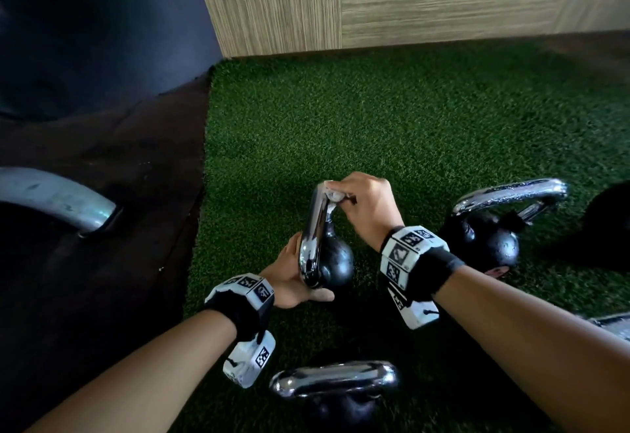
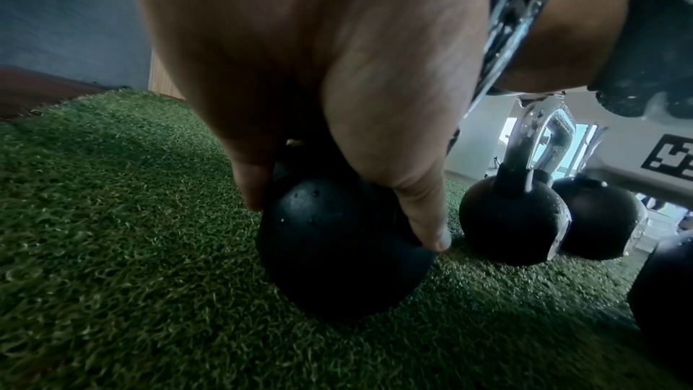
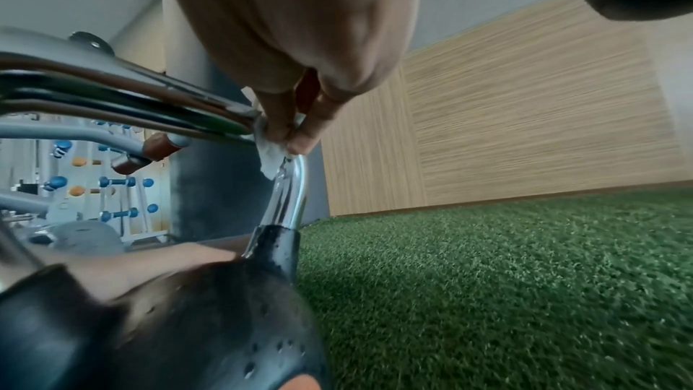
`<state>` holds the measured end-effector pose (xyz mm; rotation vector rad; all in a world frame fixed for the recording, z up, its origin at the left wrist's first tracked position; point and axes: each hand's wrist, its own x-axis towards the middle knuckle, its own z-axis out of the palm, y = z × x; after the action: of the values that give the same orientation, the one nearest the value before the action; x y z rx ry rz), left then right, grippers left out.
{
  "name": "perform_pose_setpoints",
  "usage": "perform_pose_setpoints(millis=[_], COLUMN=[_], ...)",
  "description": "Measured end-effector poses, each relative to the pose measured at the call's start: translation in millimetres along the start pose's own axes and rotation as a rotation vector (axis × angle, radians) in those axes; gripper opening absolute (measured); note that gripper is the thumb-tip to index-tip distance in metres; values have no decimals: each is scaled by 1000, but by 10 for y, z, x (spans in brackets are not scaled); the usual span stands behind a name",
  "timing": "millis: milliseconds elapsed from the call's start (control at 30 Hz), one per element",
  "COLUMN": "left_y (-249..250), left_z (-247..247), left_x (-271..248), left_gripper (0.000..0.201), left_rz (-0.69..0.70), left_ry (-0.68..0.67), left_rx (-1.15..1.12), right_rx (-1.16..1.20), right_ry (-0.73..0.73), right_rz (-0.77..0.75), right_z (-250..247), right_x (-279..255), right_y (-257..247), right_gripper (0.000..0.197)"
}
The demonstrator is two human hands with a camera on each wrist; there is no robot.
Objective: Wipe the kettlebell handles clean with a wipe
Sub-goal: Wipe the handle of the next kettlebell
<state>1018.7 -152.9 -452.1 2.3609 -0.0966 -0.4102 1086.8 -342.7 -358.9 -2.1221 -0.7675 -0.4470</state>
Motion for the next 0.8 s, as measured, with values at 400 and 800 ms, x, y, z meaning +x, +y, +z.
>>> perform_pose_setpoints(millis=[400,800], left_y=[109,228], left_z=[-144,-317], left_x=[8,14], left_gripper=[88,67], left_rz=[23,216], left_ry=[-145,-145], left_rx=[108,222], right_rx=[80,335], right_ry=[-218,-186], right_rz=[-120,274], right_z=[-235,-111], right_x=[-191,-265], right_y=[-346,-372], right_gripper=[44,19])
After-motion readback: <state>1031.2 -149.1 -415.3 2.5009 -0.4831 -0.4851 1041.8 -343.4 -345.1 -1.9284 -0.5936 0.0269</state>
